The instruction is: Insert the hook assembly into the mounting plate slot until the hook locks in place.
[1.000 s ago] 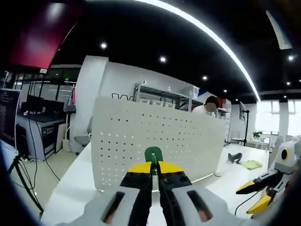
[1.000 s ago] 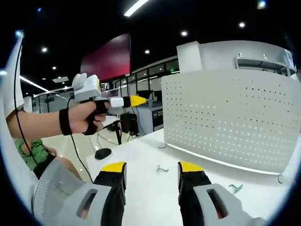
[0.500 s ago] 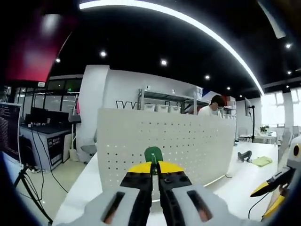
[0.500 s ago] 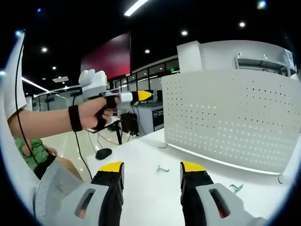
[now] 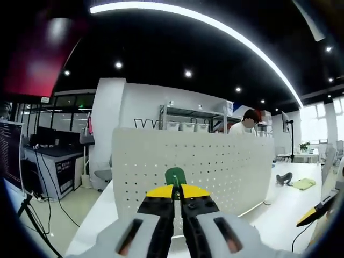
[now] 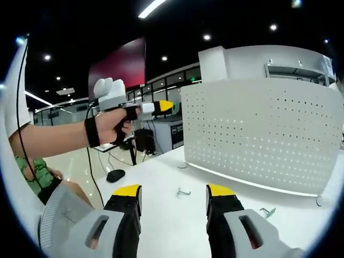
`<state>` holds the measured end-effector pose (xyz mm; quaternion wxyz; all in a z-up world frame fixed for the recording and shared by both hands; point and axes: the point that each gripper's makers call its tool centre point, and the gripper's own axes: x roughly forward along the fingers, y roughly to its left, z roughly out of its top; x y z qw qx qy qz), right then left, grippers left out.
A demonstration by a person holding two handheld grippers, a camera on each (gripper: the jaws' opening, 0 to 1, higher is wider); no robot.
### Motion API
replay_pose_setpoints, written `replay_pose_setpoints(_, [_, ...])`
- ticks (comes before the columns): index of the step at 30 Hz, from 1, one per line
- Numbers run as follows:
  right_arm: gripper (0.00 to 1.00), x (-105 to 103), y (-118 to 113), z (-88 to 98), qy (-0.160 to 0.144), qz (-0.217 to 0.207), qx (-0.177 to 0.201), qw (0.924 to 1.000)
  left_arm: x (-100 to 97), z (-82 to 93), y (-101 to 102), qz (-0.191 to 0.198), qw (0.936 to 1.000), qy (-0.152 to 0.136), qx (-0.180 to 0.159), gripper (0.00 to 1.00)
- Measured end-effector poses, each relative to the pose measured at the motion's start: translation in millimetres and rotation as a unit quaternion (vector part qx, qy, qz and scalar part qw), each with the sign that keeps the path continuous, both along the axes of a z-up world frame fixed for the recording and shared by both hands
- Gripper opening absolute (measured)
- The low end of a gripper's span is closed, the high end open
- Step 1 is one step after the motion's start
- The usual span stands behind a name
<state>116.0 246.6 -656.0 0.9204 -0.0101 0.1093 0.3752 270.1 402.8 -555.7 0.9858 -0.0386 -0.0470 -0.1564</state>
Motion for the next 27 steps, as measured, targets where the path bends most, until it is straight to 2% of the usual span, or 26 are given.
replay_pose_setpoints(20, [0.49, 1, -8, -2.7, 0.005, -0.015, -0.009, 0.9998, 31.0, 8.7, 10, 0.025, 0.9993, -0.019, 0.018, 0.03])
replay_pose_setpoints(27, [0.49, 0, -10, -5.0, 0.009, -0.019, -0.018, 0.9996, 40.3, 11.4, 11, 0.035, 0.9984, -0.029, 0.035, 0.03])
